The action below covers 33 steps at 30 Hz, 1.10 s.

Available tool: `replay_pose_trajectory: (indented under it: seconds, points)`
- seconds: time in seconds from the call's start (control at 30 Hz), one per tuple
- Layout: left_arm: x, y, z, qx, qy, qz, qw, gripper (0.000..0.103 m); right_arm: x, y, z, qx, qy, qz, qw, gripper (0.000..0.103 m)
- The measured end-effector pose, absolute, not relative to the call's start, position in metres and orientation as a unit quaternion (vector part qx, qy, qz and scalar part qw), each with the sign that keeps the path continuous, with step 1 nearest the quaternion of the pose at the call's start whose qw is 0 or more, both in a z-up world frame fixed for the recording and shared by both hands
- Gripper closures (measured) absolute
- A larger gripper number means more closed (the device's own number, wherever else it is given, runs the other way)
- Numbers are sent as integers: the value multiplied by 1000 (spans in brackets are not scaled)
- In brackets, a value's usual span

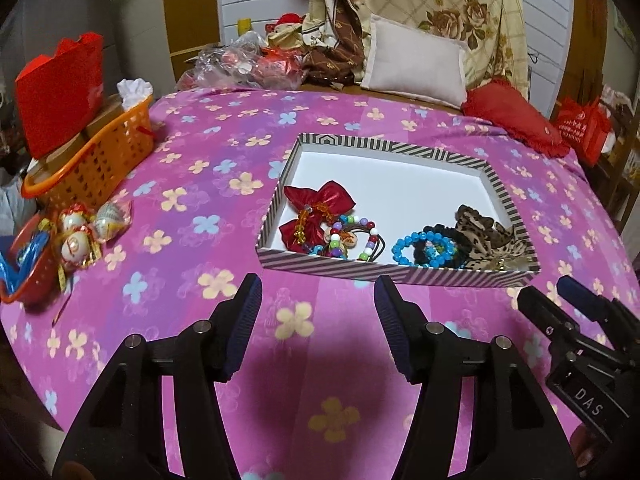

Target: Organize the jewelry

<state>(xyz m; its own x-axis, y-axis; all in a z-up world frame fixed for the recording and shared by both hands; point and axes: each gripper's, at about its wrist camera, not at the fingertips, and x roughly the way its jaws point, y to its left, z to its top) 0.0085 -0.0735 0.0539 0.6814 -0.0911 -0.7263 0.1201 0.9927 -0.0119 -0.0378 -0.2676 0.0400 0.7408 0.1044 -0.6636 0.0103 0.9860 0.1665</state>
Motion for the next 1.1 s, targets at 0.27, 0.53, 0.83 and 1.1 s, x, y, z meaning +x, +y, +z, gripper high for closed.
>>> replay_pose_trajectory:
  seconds: [0.27,0.53,0.83,1.1]
  points:
    - [-16,-64,70,16,372,-50,927,45,-55,-257,50,77,346,29,935,32]
    - [-33,-61,78,23,354,-44,934,43,-64,-251,55,68,340,30,938,31]
    - [-39,-61,80,28,348,-41,936,43,-69,-251,55,67,342,29,937,28]
    - [-43,-59,81,34,344,-39,938,43,-71,-250,51,65,347,32,935,28]
